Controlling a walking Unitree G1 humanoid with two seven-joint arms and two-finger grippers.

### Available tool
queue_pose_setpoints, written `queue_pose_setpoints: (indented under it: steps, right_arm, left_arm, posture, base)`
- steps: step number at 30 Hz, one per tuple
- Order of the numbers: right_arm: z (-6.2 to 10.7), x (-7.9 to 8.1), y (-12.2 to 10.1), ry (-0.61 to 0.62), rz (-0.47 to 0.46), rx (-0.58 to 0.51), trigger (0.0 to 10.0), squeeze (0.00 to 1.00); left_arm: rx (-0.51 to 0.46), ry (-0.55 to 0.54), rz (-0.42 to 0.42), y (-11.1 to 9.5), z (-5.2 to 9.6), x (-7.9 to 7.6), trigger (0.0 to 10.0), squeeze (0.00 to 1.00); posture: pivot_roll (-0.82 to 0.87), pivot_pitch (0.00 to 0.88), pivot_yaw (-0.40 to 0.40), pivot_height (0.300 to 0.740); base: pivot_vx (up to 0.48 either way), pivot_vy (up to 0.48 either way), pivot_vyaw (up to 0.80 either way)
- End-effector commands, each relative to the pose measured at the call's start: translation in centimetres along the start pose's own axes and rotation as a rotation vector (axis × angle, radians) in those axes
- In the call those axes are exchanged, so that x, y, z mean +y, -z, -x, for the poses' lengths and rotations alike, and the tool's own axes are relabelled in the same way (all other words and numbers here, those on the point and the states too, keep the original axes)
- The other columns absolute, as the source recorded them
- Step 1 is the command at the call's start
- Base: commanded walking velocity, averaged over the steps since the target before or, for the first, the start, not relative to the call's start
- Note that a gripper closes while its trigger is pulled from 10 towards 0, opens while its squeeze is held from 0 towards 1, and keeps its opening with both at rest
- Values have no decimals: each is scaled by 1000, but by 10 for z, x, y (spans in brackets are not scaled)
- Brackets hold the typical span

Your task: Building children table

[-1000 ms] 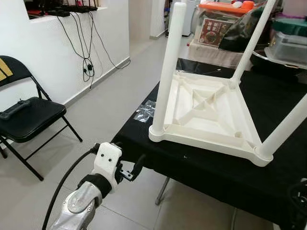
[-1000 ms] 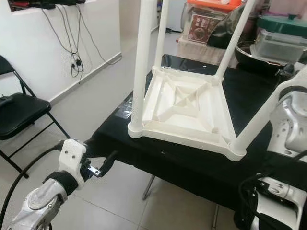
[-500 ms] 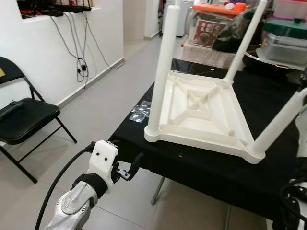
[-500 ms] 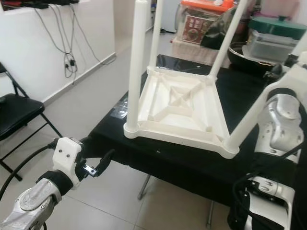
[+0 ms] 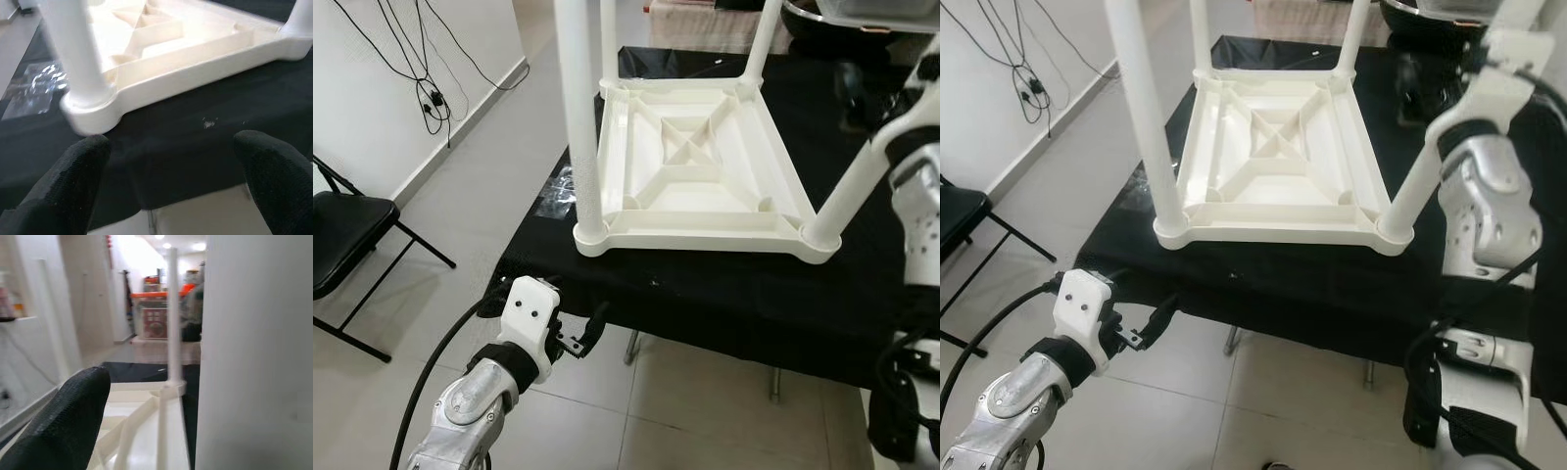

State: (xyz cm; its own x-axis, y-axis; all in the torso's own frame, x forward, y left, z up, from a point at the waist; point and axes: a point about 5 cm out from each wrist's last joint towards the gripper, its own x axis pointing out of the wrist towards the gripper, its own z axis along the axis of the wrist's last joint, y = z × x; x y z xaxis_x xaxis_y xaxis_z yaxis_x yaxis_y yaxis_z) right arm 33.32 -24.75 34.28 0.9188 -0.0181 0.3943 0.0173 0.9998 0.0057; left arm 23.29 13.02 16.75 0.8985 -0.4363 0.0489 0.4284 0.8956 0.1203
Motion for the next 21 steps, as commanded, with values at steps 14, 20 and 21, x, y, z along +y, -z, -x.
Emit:
queue_pose_setpoints:
  steps: [14, 20, 21]
  right_arm:
    - [38, 84, 39, -332, -81, 185, 10000, 1000]
    - [49, 100, 44, -372, -133, 236, 10000, 1000]
    - [51, 101, 46, -368, -129, 245, 10000, 1000]
  left_arm:
    - [-11, -2, 13, 1, -7, -1, 10000, 0]
    - [-22, -3, 12, -1, -11, -1, 10000, 0]
    - [-23, -4, 10, -1, -11, -1, 10000, 0]
  posture:
    - [-45, 128, -25, 740]
    - [-52, 120, -25, 740]
    - [-52, 119, -25, 740]
  base:
    - [0, 0, 0]
    - [0, 0, 0]
    - [0, 0, 0]
